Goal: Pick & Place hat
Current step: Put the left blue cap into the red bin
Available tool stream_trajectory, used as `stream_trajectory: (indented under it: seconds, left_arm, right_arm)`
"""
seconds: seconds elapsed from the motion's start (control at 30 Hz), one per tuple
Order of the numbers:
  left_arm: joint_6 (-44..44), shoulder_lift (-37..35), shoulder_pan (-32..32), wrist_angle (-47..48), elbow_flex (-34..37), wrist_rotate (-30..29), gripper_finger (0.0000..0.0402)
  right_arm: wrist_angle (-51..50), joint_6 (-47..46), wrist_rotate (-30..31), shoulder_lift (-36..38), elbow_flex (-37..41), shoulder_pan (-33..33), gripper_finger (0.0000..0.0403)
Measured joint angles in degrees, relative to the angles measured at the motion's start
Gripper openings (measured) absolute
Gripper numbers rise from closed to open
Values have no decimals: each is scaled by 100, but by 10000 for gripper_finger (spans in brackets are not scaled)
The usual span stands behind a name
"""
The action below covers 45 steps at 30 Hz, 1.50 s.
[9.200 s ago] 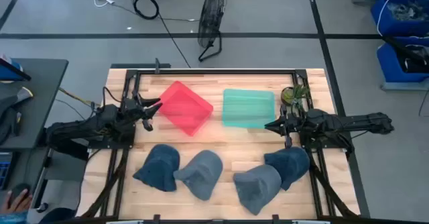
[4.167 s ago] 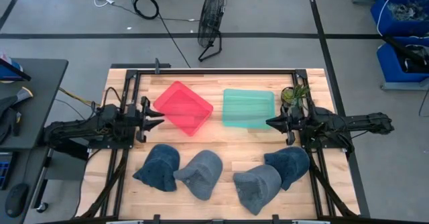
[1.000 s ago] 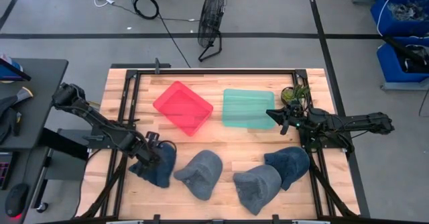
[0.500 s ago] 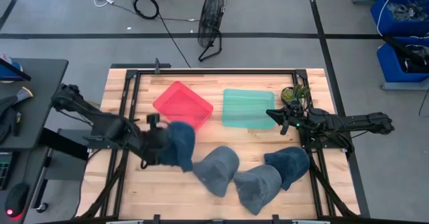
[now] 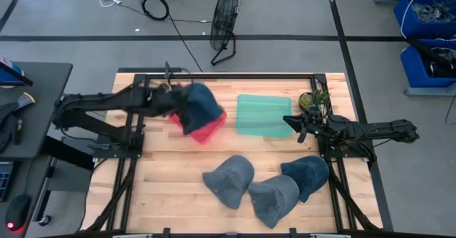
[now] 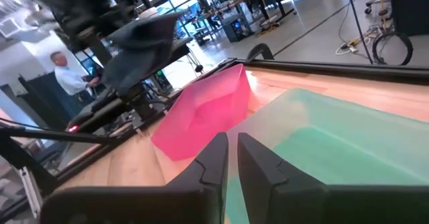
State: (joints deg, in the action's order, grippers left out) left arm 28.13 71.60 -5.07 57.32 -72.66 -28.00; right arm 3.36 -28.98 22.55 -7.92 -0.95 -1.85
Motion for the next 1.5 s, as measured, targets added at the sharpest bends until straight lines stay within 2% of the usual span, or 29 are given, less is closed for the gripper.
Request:
stream_trajectory:
  seconds: [0.2, 0.4, 0.57, 0.93, 1.17, 1.33, 1.37, 1.47, 1.5]
  left_arm:
    - [311, 698, -1065, -116, -2, 316, 17]
    - [273, 1697, -1394, -102, -2, 404, 18]
    - [553, 2139, -1446, 198, 0, 425, 18]
    - [738, 2218, -1393, 332, -2, 418, 19]
    - [720, 2506, -1389, 416, -2, 380, 19]
    - [963, 2552, -1305, 969, -2, 570, 19]
    - [1065, 2552, -1256, 1071, -2, 472, 19]
    - [1307, 2510, -1111, 1140, -4, -344, 19]
    - [1350, 2494, -1084, 1217, -28, -361, 19]
  right_arm:
    - [15, 246, -3, -66, -4, 0, 41]
    - [2, 248, -4, -146, -4, -2, 41]
    - [2, 244, -7, -223, -4, -1, 41]
    - [-3, 227, -104, -313, -4, -1, 41]
    - [-4, 28, -110, -313, -4, 0, 41]
    - [-4, -12, -109, -313, -4, -1, 41]
    - [-4, -11, -109, -313, -4, -2, 41]
    - [-4, 50, -107, -313, -4, 0, 41]
    - [-3, 76, -107, -313, -4, -2, 41]
